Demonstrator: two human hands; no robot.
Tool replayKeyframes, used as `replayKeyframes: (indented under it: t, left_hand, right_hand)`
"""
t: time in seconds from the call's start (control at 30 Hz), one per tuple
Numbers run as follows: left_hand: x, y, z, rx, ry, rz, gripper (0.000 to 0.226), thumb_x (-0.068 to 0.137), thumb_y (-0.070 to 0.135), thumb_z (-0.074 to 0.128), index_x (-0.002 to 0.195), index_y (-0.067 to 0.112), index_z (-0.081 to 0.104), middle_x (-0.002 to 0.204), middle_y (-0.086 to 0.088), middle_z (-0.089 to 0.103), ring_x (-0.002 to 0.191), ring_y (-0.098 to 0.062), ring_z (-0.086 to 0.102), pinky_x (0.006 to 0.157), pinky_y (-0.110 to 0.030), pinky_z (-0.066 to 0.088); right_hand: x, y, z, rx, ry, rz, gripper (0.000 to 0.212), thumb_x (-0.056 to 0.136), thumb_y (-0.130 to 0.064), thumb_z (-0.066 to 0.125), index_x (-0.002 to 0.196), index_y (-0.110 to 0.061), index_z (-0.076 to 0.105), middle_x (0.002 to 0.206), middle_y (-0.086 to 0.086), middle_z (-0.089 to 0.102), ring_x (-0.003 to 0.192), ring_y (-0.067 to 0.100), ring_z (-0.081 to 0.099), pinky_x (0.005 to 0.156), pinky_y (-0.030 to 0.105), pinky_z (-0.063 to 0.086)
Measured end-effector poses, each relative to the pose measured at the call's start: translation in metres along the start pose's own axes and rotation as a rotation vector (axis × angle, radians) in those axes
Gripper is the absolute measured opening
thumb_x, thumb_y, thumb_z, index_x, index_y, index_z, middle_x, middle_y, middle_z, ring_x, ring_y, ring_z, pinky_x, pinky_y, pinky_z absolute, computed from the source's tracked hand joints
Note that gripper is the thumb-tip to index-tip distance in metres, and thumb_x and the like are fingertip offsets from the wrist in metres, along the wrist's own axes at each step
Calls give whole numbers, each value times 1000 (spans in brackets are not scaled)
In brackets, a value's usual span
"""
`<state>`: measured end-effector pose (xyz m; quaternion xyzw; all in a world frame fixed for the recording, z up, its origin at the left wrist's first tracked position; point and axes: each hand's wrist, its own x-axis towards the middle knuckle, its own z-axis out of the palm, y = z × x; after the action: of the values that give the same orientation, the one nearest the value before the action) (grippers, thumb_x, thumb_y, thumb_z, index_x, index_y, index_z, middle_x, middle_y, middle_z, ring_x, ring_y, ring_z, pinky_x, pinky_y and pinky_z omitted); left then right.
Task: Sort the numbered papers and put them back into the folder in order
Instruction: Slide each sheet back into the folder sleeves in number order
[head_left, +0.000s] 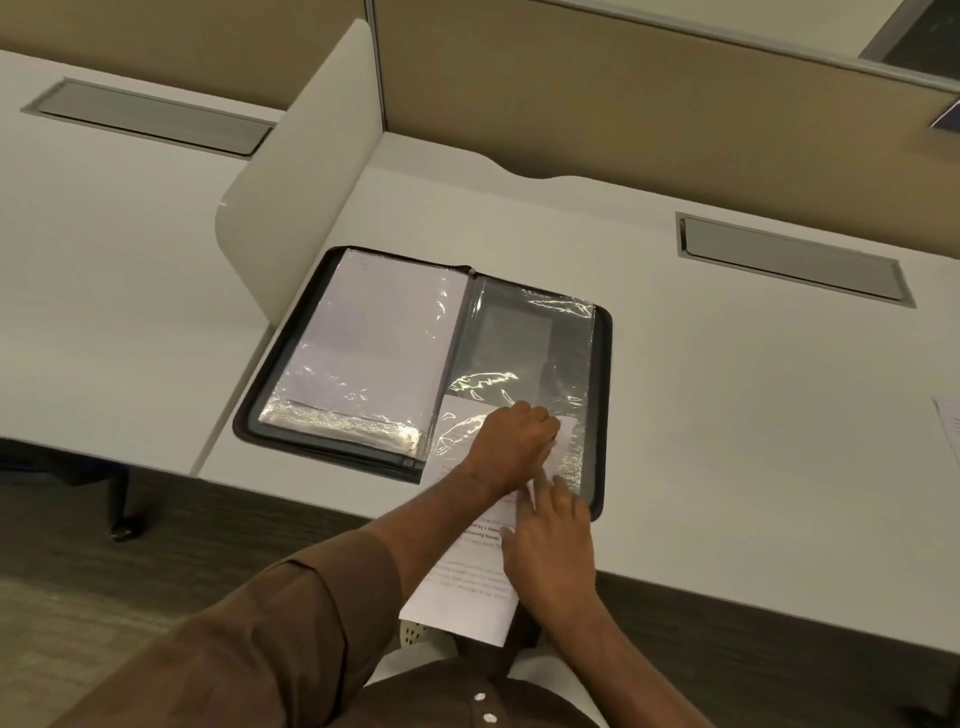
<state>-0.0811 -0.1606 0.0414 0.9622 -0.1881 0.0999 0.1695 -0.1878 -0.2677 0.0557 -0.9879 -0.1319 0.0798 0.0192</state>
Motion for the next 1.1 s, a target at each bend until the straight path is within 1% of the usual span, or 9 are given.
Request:
replayKeyframes:
  t: [0.1, 0.23, 0.37, 0.43, 0.57, 0.77, 0.87, 0.93, 1.1]
  left_hand:
    - [1, -1, -3, -17, -13, -26, 18, 83, 23, 81, 95, 10, 76, 88, -7, 74, 72, -21, 68, 65, -33, 56]
    - [3, -5, -7, -20, -32, -12, 15, 85, 22, 79, 94, 11, 74, 88, -6, 73, 71, -22, 67, 62, -32, 56]
    - [2, -4, -5, -26, -56, -4, 19, 80, 21, 84, 93, 10, 76, 89, -6, 75, 70, -21, 70, 64, -31, 57]
    - [2, -3, -5, -29, -65, 18, 18, 79, 19, 85, 92, 10, 76, 88, -6, 74, 69, -22, 69, 62, -31, 56]
    - [-2, -2, -4, -30, -88, 72, 21, 73, 18, 88, 87, 11, 74, 82, -5, 72, 64, -21, 65, 57, -27, 50]
    - [-13, -14, -9, -142, -144, 145, 46, 91, 45, 67, 128, 18, 64, 126, -6, 66, 114, -24, 58, 101, -43, 44]
    - [-19, -47, -13, -201, 59, -1, 53, 93, 44, 61, 137, 14, 56, 136, -8, 60, 127, -22, 50, 111, -42, 38]
    - [-26, -81, -12, -128, 15, -217, 62, 99, 52, 42, 151, 17, 40, 156, -8, 42, 146, -24, 33, 121, -49, 27]
    - [-51, -134, 5, 83, -225, -314, 75, 101, 65, -3, 162, 21, 0, 169, -4, -10, 155, -23, -12, 125, -55, 2]
  right_hand:
    - [-3, 10, -7, -73, 43, -9, 80, 73, -58, 78, 137, -13, 62, 149, 19, 52, 140, 43, 44, 124, 51, -3]
    - [-17, -1, -19, 73, -70, -115, 65, 95, -49, 62, 149, -16, 48, 158, 7, 42, 145, 28, 40, 122, 41, 15]
    - [-8, -12, 20, 249, -145, -159, 71, 105, -54, 33, 163, -23, 4, 170, 0, 2, 155, 17, -3, 114, 35, -18]
    - [5, -15, 28, 276, -150, -106, 68, 104, -56, 32, 161, -22, 17, 168, 3, 18, 155, 20, 11, 117, 39, -12]
    - [26, -18, 22, 289, -6, -32, 59, 88, -44, 74, 133, -16, 49, 125, 9, 70, 116, 27, 68, 106, 47, 42]
    - [68, -8, 26, 394, -135, 117, 43, 107, -35, 43, 145, -17, 37, 145, 8, 50, 127, 18, 51, 110, 27, 35]
    - [92, 0, 37, 302, -25, -46, 57, 109, -35, 35, 157, -6, 24, 163, 18, 26, 150, 35, 28, 123, 43, 23]
    - [114, 8, 50, 183, 40, -101, 68, 107, -48, 20, 162, -12, 3, 170, 9, -6, 157, 29, -5, 126, 47, -1]
    - [146, 20, 58, 126, 15, -74, 68, 105, -50, 20, 162, -15, 7, 170, 6, -4, 157, 27, 1, 125, 41, -7]
